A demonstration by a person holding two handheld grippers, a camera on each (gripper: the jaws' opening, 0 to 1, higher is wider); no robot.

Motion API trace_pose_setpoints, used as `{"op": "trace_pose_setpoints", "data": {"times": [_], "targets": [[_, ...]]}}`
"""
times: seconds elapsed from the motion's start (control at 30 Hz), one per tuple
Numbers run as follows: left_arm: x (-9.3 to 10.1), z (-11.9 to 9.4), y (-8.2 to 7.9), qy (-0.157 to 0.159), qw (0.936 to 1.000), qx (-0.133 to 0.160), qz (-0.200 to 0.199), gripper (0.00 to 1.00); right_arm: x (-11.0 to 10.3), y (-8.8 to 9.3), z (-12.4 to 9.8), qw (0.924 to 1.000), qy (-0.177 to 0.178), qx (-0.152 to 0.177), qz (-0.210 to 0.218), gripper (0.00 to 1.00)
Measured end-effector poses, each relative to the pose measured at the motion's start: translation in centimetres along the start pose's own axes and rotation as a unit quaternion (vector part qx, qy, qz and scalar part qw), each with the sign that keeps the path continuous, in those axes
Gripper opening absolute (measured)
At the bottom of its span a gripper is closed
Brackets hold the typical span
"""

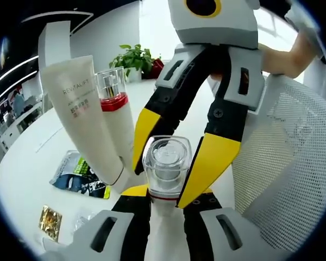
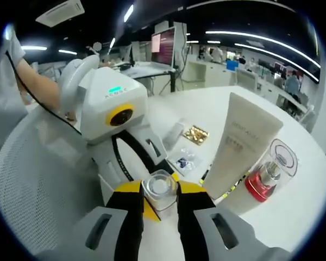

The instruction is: Arrange the skincare products in the storage area until every visible bottle or jar stands upright without overlapping.

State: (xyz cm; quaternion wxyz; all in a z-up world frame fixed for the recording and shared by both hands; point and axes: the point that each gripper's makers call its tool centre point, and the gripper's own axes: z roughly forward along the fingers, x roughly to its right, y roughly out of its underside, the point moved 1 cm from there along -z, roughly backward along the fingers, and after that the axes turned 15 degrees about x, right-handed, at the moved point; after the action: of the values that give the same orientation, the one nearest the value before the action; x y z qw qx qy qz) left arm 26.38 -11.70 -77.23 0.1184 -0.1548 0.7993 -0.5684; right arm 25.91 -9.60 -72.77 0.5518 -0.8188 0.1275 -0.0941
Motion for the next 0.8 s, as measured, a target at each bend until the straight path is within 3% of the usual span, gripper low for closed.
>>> {"op": "trace_pose_setpoints", "data": {"times": [0.27,0.8], "targets": [[0.1,-0.1,0.1,0.003,1.0,-0.004,0.001,0.27,0.3,0.3,-0.4,1.0,0.002,-0.006,-0.004,0.32],[-0.9,-1.7,1.4,-0.022,0.9987,-0.046,0.008,0.26,0.5,2.4,-1.6,0.9989,-0.015,-0.044,-0.009,0.27]]}}
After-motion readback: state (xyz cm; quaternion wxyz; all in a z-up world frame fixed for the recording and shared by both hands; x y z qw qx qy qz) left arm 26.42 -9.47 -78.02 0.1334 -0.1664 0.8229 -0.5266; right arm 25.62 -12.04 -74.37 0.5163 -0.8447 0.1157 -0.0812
